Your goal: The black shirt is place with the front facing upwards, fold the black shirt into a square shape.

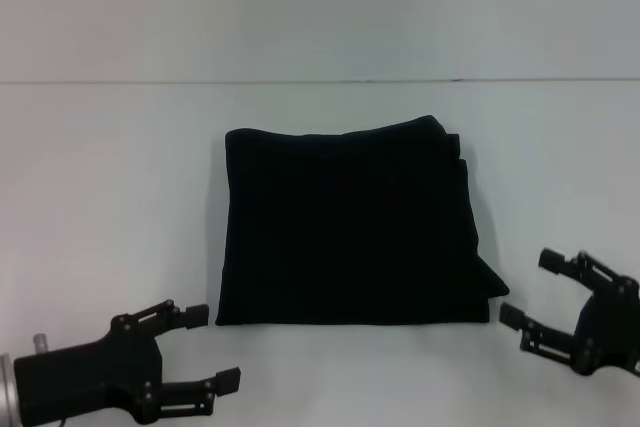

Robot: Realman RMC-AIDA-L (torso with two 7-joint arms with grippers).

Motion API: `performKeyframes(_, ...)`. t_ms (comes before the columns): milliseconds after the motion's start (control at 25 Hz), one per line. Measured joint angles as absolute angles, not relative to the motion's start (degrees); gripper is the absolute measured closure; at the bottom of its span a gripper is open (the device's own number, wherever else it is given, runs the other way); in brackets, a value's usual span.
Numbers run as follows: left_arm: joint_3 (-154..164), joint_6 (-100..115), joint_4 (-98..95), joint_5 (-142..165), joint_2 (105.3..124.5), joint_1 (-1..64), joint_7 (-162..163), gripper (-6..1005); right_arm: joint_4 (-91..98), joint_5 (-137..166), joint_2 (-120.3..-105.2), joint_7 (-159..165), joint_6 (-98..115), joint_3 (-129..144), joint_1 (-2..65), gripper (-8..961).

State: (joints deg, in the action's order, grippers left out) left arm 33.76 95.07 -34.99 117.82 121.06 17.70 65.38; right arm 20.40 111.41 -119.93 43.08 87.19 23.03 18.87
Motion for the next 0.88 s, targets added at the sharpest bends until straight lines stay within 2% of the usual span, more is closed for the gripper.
performKeyframes(880,33.93,93.02,-34.7,118.06,121.4,18.71,65.17,52,18.75,112.24,-119.96,37.88,84.34,23.7,18.05,29)
